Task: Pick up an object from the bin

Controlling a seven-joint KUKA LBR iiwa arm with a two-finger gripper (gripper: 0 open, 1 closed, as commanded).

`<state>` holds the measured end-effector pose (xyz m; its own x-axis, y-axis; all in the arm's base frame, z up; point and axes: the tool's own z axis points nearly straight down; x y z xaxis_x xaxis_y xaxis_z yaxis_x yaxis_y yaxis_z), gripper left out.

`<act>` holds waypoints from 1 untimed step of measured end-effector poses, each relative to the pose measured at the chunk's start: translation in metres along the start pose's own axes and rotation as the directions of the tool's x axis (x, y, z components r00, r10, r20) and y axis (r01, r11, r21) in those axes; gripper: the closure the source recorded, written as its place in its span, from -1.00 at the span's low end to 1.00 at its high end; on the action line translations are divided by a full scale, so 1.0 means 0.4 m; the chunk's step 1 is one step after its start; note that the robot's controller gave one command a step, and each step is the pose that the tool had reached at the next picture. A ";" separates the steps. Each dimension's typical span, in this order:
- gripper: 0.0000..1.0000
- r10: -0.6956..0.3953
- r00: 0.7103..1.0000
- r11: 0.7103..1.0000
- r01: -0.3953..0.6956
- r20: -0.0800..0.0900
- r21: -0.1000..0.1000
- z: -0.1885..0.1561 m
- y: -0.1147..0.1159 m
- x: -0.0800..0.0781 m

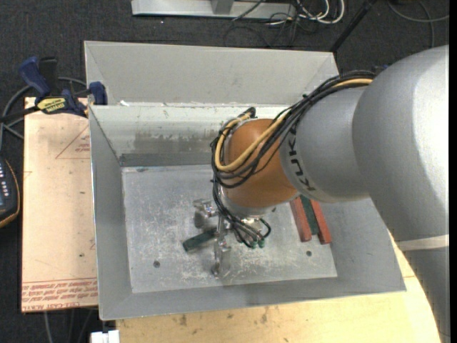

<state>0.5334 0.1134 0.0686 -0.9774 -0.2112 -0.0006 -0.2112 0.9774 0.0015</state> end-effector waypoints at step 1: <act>1.00 0.000 1.000 1.000 0.000 0.002 0.000 -0.003 -0.001 -0.002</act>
Offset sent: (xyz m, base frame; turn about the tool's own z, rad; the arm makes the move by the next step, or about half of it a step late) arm 0.0000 0.0000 0.0000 0.0000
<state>0.5342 0.1132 0.0700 -0.9775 -0.2111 -0.0023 -0.2111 0.9775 0.0013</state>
